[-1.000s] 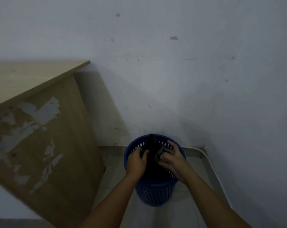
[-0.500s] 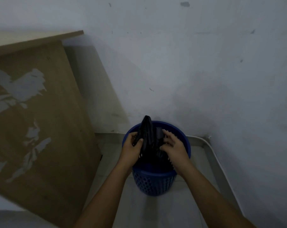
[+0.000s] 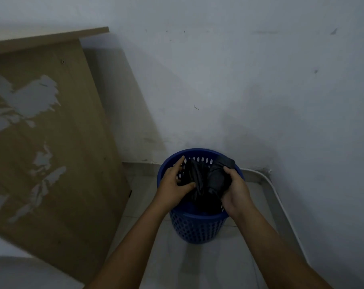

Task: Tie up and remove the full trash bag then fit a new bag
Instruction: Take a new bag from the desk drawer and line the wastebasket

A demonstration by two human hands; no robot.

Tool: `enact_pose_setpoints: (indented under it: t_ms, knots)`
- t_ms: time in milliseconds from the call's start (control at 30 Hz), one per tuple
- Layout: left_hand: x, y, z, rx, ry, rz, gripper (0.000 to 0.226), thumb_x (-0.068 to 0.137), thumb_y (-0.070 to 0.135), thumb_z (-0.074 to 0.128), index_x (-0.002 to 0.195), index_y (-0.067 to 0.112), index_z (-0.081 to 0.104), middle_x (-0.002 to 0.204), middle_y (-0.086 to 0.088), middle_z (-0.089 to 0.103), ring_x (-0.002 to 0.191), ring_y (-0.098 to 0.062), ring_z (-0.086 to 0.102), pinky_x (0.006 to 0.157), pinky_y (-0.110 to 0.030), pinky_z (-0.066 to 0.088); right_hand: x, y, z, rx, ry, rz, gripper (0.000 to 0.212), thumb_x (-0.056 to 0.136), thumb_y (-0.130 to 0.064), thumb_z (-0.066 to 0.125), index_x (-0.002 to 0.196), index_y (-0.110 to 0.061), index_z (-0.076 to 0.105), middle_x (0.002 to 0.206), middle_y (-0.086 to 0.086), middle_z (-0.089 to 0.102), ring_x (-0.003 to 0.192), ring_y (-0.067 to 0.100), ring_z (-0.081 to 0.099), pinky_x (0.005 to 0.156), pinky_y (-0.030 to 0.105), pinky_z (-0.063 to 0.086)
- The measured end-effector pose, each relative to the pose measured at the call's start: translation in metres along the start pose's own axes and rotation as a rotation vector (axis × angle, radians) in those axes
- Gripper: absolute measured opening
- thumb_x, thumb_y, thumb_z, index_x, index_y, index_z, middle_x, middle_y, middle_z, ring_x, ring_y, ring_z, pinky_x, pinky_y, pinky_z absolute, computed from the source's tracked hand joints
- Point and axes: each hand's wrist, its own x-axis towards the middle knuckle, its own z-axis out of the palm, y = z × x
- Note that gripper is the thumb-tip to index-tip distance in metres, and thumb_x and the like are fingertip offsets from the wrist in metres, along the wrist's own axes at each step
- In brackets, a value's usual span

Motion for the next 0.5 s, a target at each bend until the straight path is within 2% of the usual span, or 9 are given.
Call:
enact_pose_setpoints:
  t_ms: [67,133,200,267,333,367,433,500]
  knots:
    - [-0.001,0.004,-0.002,0.018,0.021,0.024,0.084,0.091,0.023,0.082,0.159,0.041,0.037,0.138,0.003,0.048,0.123,-0.011,0.051,0.103,-0.021,0.046,-0.003,0.0,-0.002,0.089,-0.049,0.04,0.032,0.108,-0.03,0.052,0.127,-0.01,0.069,0.121,0.015,0.079,0.111,0.036,0.077,0.092,0.049,0.063]
    - [-0.002,0.007,-0.002,0.078,0.071,0.054,0.067,0.091,0.026,0.081,0.15,0.039,0.052,0.121,0.0,0.049,0.104,-0.012,0.054,0.09,-0.011,0.046,-0.005,0.0,-0.007,0.149,-0.095,0.06,0.037,0.11,-0.027,0.042,0.132,-0.007,0.064,0.127,0.019,0.076,0.119,0.038,0.073,0.101,0.051,0.058]
    - [-0.003,0.01,-0.001,0.145,0.095,0.086,0.043,0.092,0.026,0.08,0.133,0.034,0.07,0.111,-0.002,0.047,0.094,-0.01,0.051,0.088,-0.012,0.048,-0.006,-0.001,-0.013,0.177,-0.104,0.07,0.04,0.109,-0.022,0.038,0.137,-0.004,0.06,0.133,0.021,0.073,0.13,0.04,0.065,0.11,0.052,0.052]
    - [-0.002,0.011,0.002,0.193,0.098,0.121,0.017,0.093,0.025,0.079,0.11,0.027,0.08,0.104,-0.001,0.046,0.09,-0.003,0.049,0.083,-0.008,0.045,-0.007,-0.002,-0.017,0.172,-0.111,0.082,0.043,0.105,-0.017,0.038,0.141,-0.002,0.058,0.138,0.024,0.069,0.133,0.042,0.061,0.113,0.053,0.049]
    - [-0.001,0.012,0.003,0.185,0.125,0.138,0.003,0.098,0.026,0.073,0.099,0.025,0.076,0.102,0.003,0.047,0.088,0.0,0.051,0.081,-0.008,0.043,-0.008,-0.003,-0.017,0.117,-0.105,0.107,0.048,0.101,-0.016,0.04,0.144,-0.001,0.057,0.139,0.025,0.069,0.132,0.044,0.062,0.11,0.055,0.051]
    - [-0.001,0.012,0.004,0.181,0.145,0.135,0.005,0.101,0.027,0.068,0.098,0.026,0.072,0.103,0.005,0.048,0.088,0.0,0.053,0.082,-0.012,0.045,-0.008,-0.004,-0.017,0.09,-0.101,0.109,0.05,0.1,-0.016,0.041,0.145,-0.001,0.056,0.138,0.024,0.069,0.131,0.044,0.063,0.107,0.055,0.052]
    - [0.0,0.009,0.004,0.209,0.165,0.125,0.008,0.106,0.031,0.06,0.1,0.029,0.065,0.104,0.007,0.049,0.086,-0.003,0.055,0.078,-0.019,0.046,-0.009,-0.006,-0.017,0.071,-0.076,0.089,0.05,0.101,-0.016,0.041,0.146,-0.003,0.057,0.139,0.023,0.069,0.129,0.044,0.064,0.099,0.054,0.056]
    - [0.001,0.004,0.003,0.279,0.118,0.088,0.006,0.105,0.035,0.06,0.108,0.031,0.062,0.107,0.008,0.053,0.087,-0.005,0.056,0.073,-0.018,0.043,-0.007,-0.009,-0.02,0.092,-0.05,0.07,0.048,0.104,-0.017,0.04,0.145,-0.002,0.058,0.141,0.023,0.068,0.128,0.043,0.064,0.095,0.053,0.057]
